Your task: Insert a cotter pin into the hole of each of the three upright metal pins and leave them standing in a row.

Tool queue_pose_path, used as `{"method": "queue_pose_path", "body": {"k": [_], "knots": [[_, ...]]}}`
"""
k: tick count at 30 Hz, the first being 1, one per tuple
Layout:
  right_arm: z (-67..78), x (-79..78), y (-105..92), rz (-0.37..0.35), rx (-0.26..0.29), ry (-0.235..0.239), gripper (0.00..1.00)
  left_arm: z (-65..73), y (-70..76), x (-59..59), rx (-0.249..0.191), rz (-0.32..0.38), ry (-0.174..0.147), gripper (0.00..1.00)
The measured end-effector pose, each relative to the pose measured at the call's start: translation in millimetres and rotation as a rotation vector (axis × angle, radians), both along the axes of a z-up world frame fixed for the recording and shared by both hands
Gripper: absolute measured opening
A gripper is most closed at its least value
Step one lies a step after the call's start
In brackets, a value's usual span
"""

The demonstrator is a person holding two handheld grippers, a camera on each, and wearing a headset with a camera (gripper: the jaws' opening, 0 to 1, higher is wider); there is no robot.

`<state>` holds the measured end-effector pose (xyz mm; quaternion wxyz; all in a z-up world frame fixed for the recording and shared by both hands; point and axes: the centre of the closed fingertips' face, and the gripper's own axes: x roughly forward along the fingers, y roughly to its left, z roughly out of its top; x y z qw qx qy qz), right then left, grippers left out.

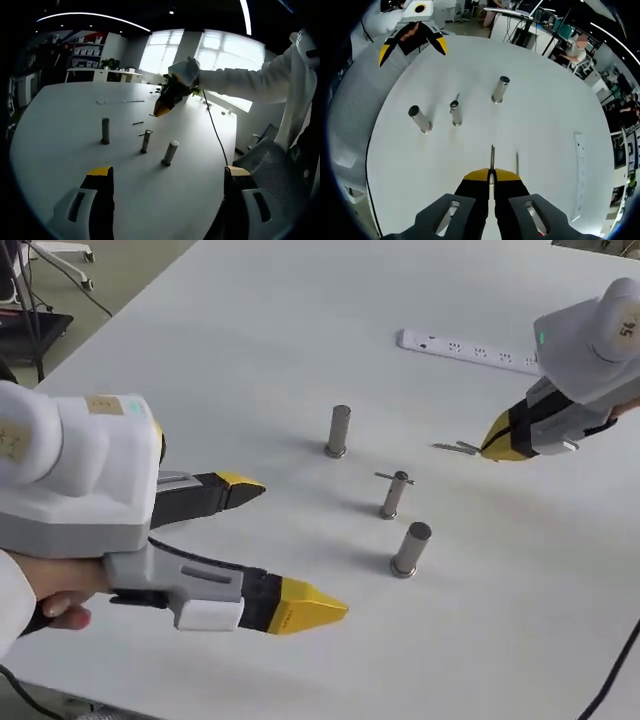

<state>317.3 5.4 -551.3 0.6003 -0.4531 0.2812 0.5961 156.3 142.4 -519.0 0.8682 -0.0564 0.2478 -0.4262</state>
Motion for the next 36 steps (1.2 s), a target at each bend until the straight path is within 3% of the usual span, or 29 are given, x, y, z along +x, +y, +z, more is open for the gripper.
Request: {"method": "queue_pose_path", "body": {"k": [5,9,13,16,22,27,30,32,36], "knots": [[10.8,-9.5,3.9,0.001,0.060,-0.038,0.00,7.2,-4.3,6.5,-0.016,0.004,-0.012,0.89],[18.9,-23.4,14.3,0.017,0.129,-0.067,0.00,18.1,-9.9,19.3,-0.115,0.054,0.010,0.82],[31.5,-41.8,27.4,0.039,0.199,-0.097,0.00,24.3,-16.6,29.5,-0.143,0.056,0.009,0.79],[41.4,-55.1,35.8,0.074,0.226,-0.153,0.00,28.0,-23.1,35.8,-0.155,0.050,0.000,0.73],[57.4,-78.9,49.1,0.098,0.281,-0.199,0.00,33.8,-38.7,45.7,-0.202,0.036,0.039,0.66],[63.3,-96.9,57.2,0.132,0.298,-0.215,0.00,47.3,-50.5,53.1,-0.298,0.034,0.076,0.54],[66.2,-103.5,61.4,0.148,0.303,-0.223,0.00,48.3,-54.3,54.6,-0.305,0.027,0.094,0.45],[67.7,-108.4,64.6,0.161,0.301,-0.234,0.00,44.8,-56.5,54.7,-0.303,0.027,0.135,0.41],[67.6,-111.7,67.4,0.176,0.294,-0.239,0.00,40.3,-58.3,56.3,-0.302,0.035,0.166,0.34]]}}
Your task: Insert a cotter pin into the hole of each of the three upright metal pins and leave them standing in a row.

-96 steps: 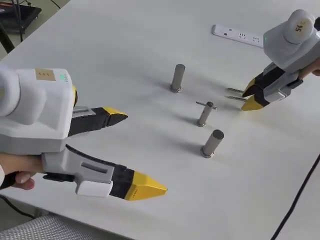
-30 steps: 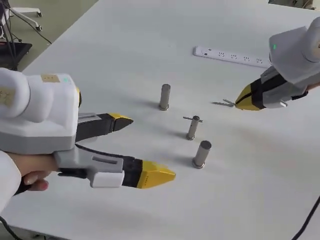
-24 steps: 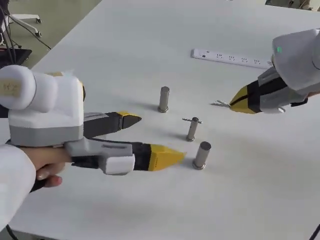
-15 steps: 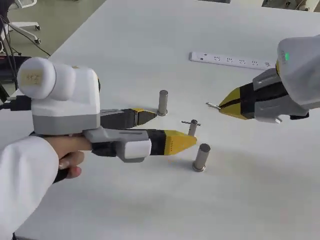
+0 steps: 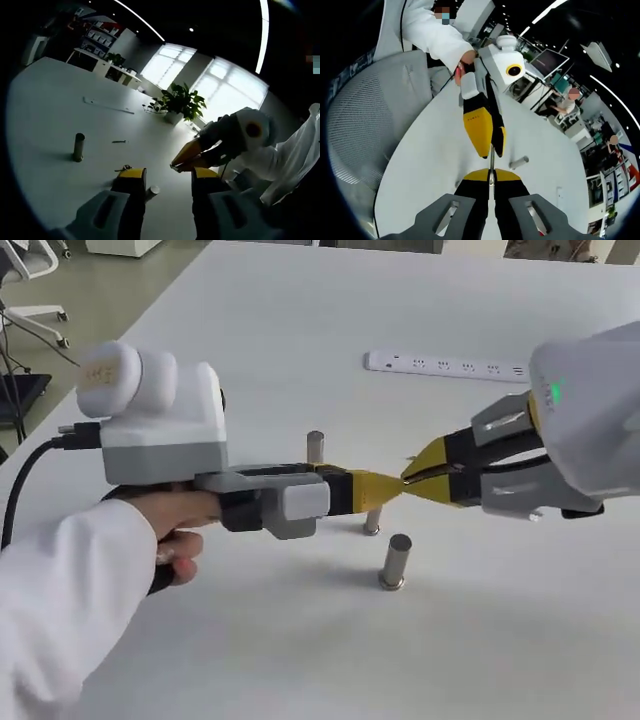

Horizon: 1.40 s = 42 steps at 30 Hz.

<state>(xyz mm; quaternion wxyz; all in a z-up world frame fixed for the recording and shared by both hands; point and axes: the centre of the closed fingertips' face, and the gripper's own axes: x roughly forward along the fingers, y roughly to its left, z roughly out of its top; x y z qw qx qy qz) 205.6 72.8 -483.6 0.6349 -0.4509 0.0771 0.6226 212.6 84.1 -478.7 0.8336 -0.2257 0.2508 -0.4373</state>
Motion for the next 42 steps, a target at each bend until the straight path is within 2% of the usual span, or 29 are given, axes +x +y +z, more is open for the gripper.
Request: {"method": "queue_pose_path", "body": {"k": [4,12,14,16,21,25,30,33,36,42], "knots": [[2.3,-4.2,3.0,0.004,0.002,-0.005,0.00,-4.4,-0.8,0.1,0.007,0.000,0.031,0.24],[-0.8,-3.6,1.9,0.005,-0.008,-0.013,0.00,-4.4,-6.0,-1.5,-0.009,-0.007,0.059,0.17],[-5.6,-3.0,0.9,0.007,-0.020,-0.015,0.00,-6.5,-6.4,-1.4,-0.004,-0.003,0.077,0.11],[-6.6,-4.1,0.7,0.010,-0.027,-0.019,0.00,-7.3,-9.9,-6.0,-0.009,-0.030,0.097,0.06],[-9.0,-7.0,-0.1,0.014,-0.032,-0.020,0.00,-10.0,-12.7,-6.4,0.000,-0.029,0.109,0.04],[-7.1,-8.3,1.1,0.014,-0.027,-0.016,0.00,-7.2,-15.1,-7.4,-0.009,-0.038,0.098,0.01],[-4.0,-7.9,1.7,0.011,-0.022,-0.018,0.00,-5.3,-14.2,-6.9,-0.009,-0.027,0.106,0.01],[-4.7,-8.3,2.0,0.016,-0.025,-0.019,0.00,-6.0,-14.1,-7.9,0.006,-0.030,0.109,0.01],[-7.3,-8.2,2.4,0.018,-0.030,-0.014,0.00,-8.6,-14.4,-10.8,0.041,-0.043,0.102,0.00],[-6.9,-7.4,2.2,0.015,-0.023,-0.016,0.00,-7.6,-13.9,-10.3,0.050,-0.034,0.089,0.00]]}}
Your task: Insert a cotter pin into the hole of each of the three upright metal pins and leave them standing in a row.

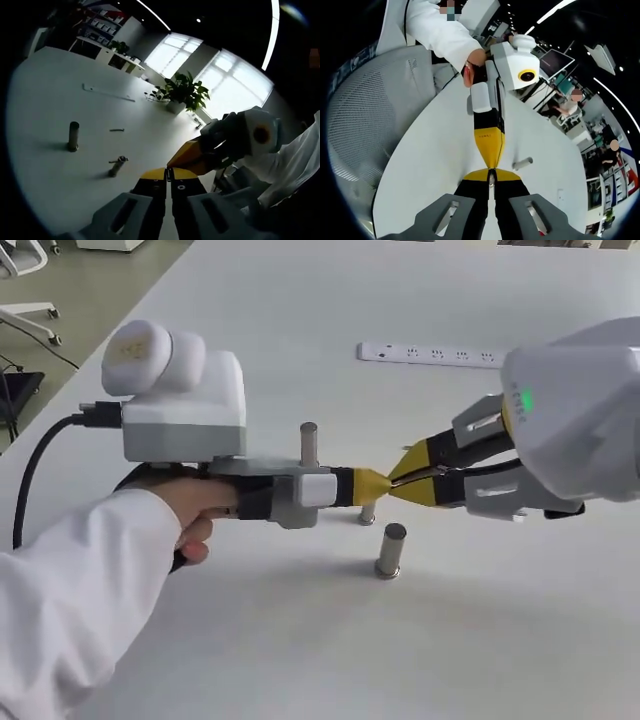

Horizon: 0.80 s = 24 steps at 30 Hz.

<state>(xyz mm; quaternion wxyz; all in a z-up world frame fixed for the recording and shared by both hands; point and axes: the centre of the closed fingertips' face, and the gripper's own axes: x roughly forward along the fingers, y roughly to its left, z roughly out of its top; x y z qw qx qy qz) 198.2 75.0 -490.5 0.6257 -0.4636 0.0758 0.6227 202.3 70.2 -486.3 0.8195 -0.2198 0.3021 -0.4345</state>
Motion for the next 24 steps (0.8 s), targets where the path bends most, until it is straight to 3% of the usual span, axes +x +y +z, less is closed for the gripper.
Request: {"method": "queue_pose_path", "body": {"k": [5,7,8,10,12,14,15,17,18,19,22,23,24], "knots": [[1.0,0.1,-0.1,0.017,0.010,-0.021,0.00,1.4,0.2,0.7,0.009,-0.005,-0.014,0.00],[-0.4,-2.3,-1.2,0.013,0.014,0.010,0.02,1.6,0.9,0.5,0.014,-0.004,-0.012,0.00],[1.0,-1.5,-1.0,0.013,0.021,0.000,0.06,0.7,2.4,1.1,0.027,0.000,-0.015,0.00],[0.0,-3.1,-2.9,0.009,0.016,0.015,0.11,1.0,4.3,0.5,0.048,-0.004,-0.034,0.00],[-2.9,-2.4,-7.5,0.000,0.001,0.020,0.08,3.0,6.0,-0.8,0.061,-0.019,-0.061,0.00],[-4.3,-1.4,-10.0,-0.009,0.006,0.037,0.10,3.8,8.4,-1.7,0.103,-0.047,-0.121,0.00],[-4.4,-2.3,-10.5,-0.020,0.018,0.060,0.11,5.1,9.4,-2.9,0.141,-0.070,-0.177,0.00],[-3.6,-5.7,-10.4,-0.047,0.046,0.122,0.11,8.5,8.6,-6.4,0.166,-0.110,-0.240,0.00],[-3.9,-6.1,-10.7,-0.051,0.055,0.148,0.09,12.9,7.3,-8.2,0.176,-0.137,-0.298,0.00],[-5.7,-5.0,-12.0,-0.062,0.064,0.172,0.07,14.8,6.9,-9.2,0.189,-0.154,-0.336,0.00],[-4.3,-4.6,-11.1,-0.077,0.094,0.208,0.06,19.5,3.8,-16.1,0.255,-0.251,-0.500,0.00],[-3.2,-4.3,-10.6,-0.082,0.100,0.208,0.06,19.8,2.6,-18.4,0.265,-0.275,-0.527,0.00],[-3.2,-4.3,-10.0,-0.084,0.102,0.214,0.06,18.9,2.4,-19.3,0.280,-0.283,-0.532,0.00]]}}
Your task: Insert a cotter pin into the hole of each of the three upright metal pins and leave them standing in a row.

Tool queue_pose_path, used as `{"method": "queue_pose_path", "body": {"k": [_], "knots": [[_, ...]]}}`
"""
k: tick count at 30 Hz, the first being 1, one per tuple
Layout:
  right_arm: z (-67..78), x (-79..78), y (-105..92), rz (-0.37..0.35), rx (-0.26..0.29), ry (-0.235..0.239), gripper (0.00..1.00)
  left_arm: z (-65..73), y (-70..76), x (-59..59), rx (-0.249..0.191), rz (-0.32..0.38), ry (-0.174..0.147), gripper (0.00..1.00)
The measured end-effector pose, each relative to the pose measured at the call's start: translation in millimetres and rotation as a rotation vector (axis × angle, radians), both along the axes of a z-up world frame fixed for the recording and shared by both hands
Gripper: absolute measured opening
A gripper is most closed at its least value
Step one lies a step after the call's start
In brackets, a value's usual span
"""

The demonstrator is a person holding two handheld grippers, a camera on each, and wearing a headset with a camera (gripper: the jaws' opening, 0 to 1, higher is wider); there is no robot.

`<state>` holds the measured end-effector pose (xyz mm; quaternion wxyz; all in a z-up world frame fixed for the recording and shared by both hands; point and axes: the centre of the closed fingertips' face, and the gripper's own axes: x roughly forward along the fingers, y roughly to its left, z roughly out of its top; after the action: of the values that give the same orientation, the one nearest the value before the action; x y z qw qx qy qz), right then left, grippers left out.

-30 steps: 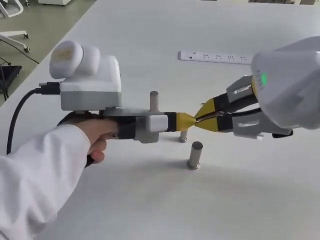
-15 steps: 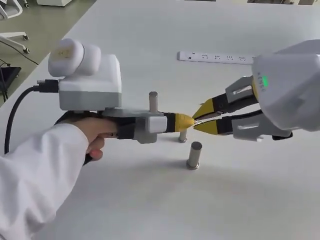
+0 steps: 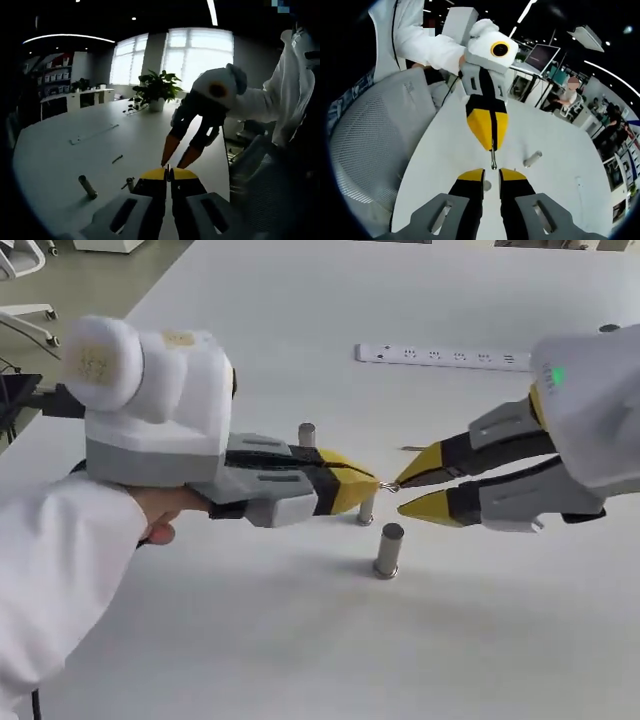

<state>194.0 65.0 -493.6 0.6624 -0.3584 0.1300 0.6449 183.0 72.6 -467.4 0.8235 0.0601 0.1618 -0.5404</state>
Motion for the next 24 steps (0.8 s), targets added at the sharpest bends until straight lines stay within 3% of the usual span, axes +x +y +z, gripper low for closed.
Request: {"method": "queue_pose_path", "body": {"k": [2,3,5,9,18,24], "knots": [[0.1,-1.1,-0.7,0.000,0.007,0.012,0.06,0.6,-1.7,-1.0,-0.001,-0.011,-0.009,0.00],[0.3,-3.1,0.4,0.003,0.011,0.025,0.06,1.9,-2.7,-1.1,0.005,-0.027,-0.040,0.00],[-1.0,-8.0,1.8,0.012,0.017,0.061,0.06,2.5,-4.9,-3.6,0.016,-0.055,-0.069,0.00],[-1.9,-12.4,3.1,0.026,0.013,0.066,0.04,1.6,-7.4,-6.9,0.040,-0.091,-0.099,0.00],[-3.0,-15.3,2.5,0.037,0.008,0.081,0.00,0.0,-8.4,-10.0,0.056,-0.131,-0.117,0.00],[-1.7,-18.2,-0.6,0.045,-0.001,0.083,0.00,-9.8,-6.8,-11.3,0.111,-0.152,-0.121,0.00]]}}
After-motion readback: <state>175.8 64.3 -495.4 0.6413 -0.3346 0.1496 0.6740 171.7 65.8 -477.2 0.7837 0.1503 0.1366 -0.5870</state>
